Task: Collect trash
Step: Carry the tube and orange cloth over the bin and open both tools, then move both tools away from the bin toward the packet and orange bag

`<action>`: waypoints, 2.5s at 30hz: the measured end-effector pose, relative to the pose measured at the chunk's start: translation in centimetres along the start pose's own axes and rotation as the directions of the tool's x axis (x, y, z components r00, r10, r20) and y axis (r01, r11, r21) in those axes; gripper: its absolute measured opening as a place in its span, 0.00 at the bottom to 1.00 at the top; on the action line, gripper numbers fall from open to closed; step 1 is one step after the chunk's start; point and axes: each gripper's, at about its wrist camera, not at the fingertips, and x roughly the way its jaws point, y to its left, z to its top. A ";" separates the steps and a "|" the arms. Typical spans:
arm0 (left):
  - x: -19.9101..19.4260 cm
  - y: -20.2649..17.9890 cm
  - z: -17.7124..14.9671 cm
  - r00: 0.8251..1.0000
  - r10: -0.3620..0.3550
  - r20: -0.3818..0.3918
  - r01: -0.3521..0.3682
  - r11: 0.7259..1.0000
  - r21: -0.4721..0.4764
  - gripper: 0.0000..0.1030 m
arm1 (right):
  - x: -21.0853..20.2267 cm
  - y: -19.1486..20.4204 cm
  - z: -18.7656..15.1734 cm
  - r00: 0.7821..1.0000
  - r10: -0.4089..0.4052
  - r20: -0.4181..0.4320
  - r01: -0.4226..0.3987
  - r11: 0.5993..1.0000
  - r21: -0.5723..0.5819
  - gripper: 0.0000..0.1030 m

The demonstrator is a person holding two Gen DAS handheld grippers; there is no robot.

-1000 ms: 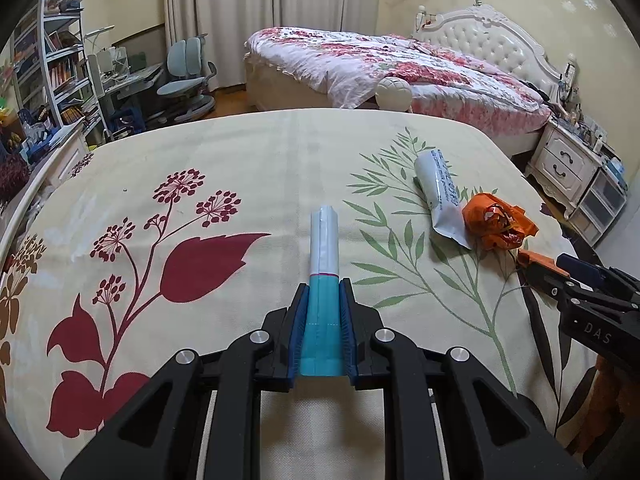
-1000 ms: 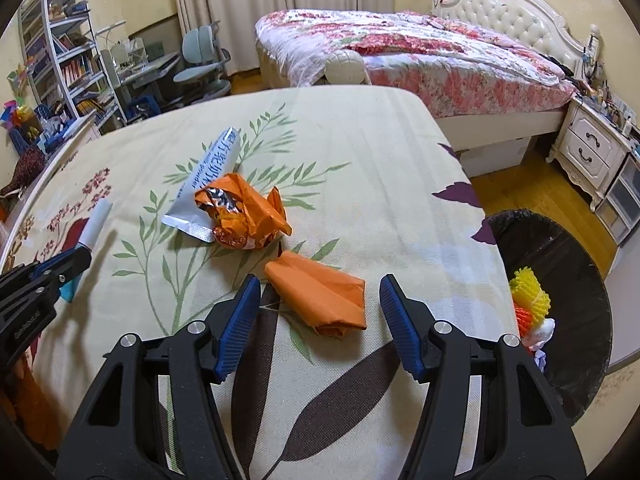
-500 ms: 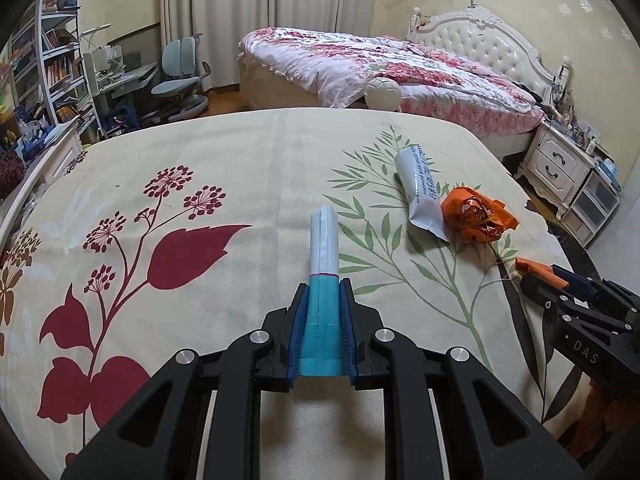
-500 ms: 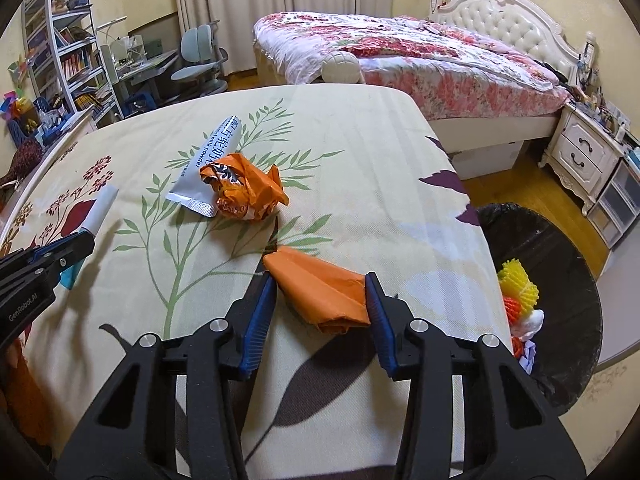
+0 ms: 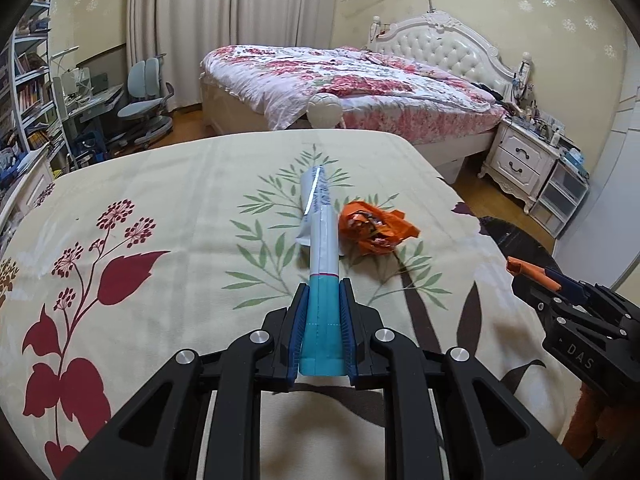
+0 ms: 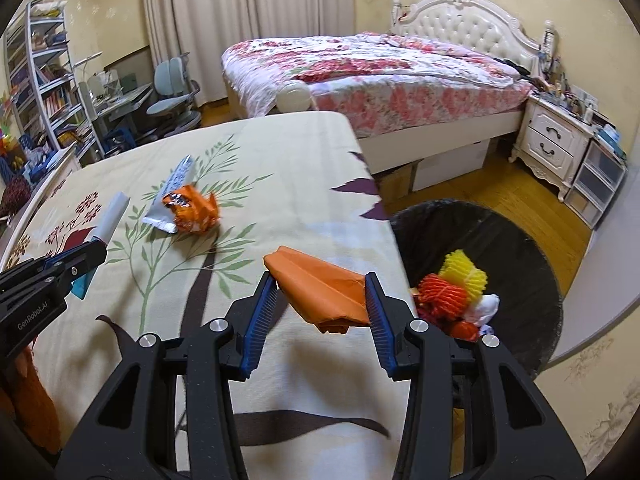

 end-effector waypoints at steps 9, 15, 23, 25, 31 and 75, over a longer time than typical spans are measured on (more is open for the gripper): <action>0.3 -6.2 1.4 0.997 -0.072 0.034 0.068 0.994 0.087 0.18 | -1.1 -4.6 0.2 0.996 -0.085 0.037 0.083 0.995 0.060 0.42; 1.2 -10.6 2.2 0.992 -0.122 0.043 0.114 0.982 0.149 0.18 | -1.2 -7.9 0.5 0.988 -0.144 0.050 0.138 0.985 0.106 0.42; 3.3 -14.8 3.2 0.986 -0.162 0.035 0.152 0.969 0.194 0.18 | -0.4 -11.5 0.8 0.978 -0.205 0.044 0.197 0.969 0.147 0.43; 3.8 -15.7 3.6 0.985 -0.167 0.038 0.156 0.967 0.201 0.18 | -0.2 -12.2 1.0 0.975 -0.215 0.047 0.206 0.966 0.156 0.43; 5.6 -17.7 4.4 0.984 -0.171 0.044 0.158 0.964 0.214 0.18 | 0.7 -14.0 1.1 0.969 -0.242 0.048 0.231 0.958 0.172 0.43; 8.0 -20.2 4.3 0.992 -0.119 0.050 0.101 0.956 0.275 0.77 | 1.0 -17.5 0.0 0.943 -0.329 0.047 0.302 0.908 0.292 0.88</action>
